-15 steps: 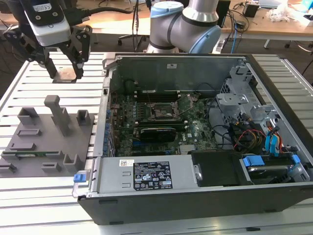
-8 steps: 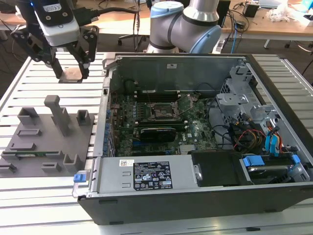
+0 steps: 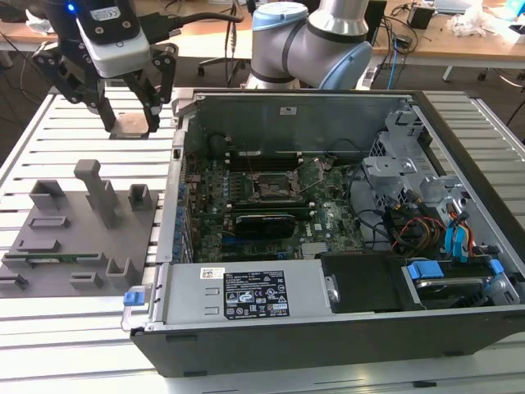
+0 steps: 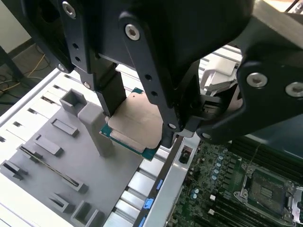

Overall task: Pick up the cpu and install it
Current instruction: 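Pick up the cpu and move it towards the insertion slot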

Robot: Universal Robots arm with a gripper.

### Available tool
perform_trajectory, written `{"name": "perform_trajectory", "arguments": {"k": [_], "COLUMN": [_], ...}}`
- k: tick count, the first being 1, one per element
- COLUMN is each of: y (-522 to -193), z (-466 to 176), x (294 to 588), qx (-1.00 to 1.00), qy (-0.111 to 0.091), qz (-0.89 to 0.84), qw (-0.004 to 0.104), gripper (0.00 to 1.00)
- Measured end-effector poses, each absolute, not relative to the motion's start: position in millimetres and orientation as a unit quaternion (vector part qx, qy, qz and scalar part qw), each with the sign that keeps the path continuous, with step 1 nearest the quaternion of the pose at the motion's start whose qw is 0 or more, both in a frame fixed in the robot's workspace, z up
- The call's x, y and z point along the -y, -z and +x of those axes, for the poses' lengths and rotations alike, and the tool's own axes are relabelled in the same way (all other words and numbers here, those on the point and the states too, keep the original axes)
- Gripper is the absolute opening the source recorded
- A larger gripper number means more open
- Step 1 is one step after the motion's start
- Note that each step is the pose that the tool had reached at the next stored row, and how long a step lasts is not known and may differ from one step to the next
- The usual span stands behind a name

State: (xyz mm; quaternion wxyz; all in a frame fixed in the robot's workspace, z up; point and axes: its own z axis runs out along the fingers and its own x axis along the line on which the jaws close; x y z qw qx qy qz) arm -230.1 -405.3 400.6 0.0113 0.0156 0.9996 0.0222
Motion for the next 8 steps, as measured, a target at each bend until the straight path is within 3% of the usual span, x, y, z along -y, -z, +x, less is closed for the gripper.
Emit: {"name": "perform_trajectory", "arguments": {"k": [8], "y": [-400.6], "z": [-217.5], "x": [405.3], "qx": [-1.0], "qy": [-0.022], "qz": [0.016], "qw": [0.011], "gripper": [0.55]}}
